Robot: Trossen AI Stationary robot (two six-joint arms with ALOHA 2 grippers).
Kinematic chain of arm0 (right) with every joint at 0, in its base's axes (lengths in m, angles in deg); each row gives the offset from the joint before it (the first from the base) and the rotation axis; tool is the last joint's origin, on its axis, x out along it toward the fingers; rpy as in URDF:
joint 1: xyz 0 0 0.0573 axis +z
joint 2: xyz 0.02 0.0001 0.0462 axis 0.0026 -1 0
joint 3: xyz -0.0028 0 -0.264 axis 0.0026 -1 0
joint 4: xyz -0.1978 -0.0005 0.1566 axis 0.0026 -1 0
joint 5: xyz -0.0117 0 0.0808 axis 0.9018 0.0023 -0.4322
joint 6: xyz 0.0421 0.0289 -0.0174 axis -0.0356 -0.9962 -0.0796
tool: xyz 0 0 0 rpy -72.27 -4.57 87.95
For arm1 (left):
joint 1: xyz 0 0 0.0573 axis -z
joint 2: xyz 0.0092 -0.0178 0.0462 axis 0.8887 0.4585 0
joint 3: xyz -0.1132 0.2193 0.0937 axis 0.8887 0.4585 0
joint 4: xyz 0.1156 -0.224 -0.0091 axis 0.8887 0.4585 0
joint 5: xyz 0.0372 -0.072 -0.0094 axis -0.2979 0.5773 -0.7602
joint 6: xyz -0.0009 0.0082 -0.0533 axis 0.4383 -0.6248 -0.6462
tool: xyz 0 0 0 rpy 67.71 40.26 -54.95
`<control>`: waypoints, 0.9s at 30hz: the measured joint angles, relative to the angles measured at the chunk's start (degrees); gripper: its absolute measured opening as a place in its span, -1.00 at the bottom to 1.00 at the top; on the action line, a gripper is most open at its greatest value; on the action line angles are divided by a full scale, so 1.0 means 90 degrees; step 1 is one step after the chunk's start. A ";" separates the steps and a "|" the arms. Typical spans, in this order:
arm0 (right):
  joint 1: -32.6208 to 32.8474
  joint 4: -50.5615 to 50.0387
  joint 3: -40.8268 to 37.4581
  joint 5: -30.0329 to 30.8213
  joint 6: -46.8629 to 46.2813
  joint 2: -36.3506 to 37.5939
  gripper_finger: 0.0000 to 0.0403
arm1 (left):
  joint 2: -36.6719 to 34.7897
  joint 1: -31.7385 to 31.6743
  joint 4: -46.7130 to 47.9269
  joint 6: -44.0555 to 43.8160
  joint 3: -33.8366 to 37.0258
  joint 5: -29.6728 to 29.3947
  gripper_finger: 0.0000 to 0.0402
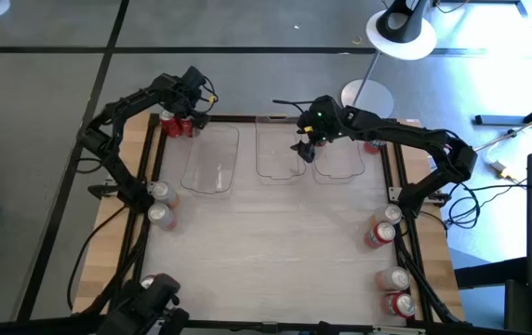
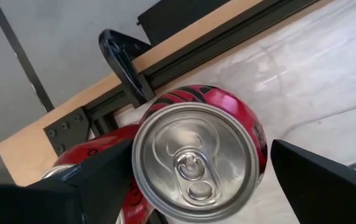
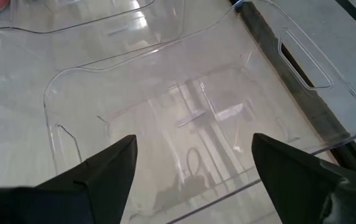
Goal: Sort soda cans
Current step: Put the top middle red black soda can into the right transparent bin
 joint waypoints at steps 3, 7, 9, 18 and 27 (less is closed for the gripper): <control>0.0000 -0.0001 0.0000 0.0000 -0.0001 0.0000 0.56 | 0.0012 -0.0024 0.0021 -0.0024 0.0000 0.0024 0.79; 0.0000 0.0000 0.0000 -0.0001 -0.0002 0.0000 0.56 | 0.0012 -0.0022 0.0123 0.0042 0.0000 0.0027 0.79; 0.0000 0.0001 0.0002 -0.0001 -0.0002 0.0000 0.56 | 0.0012 -0.0019 0.0195 0.0075 0.0000 -0.0025 0.79; 0.0000 0.0002 0.0002 -0.0002 -0.0005 0.0000 0.56 | 0.0019 -0.0039 -0.0024 0.0201 0.0012 0.0119 0.79; 0.0000 0.0000 0.0002 -0.0002 -0.0005 0.0000 0.56 | 0.0019 -0.0087 0.0016 0.0245 0.0012 0.0199 0.69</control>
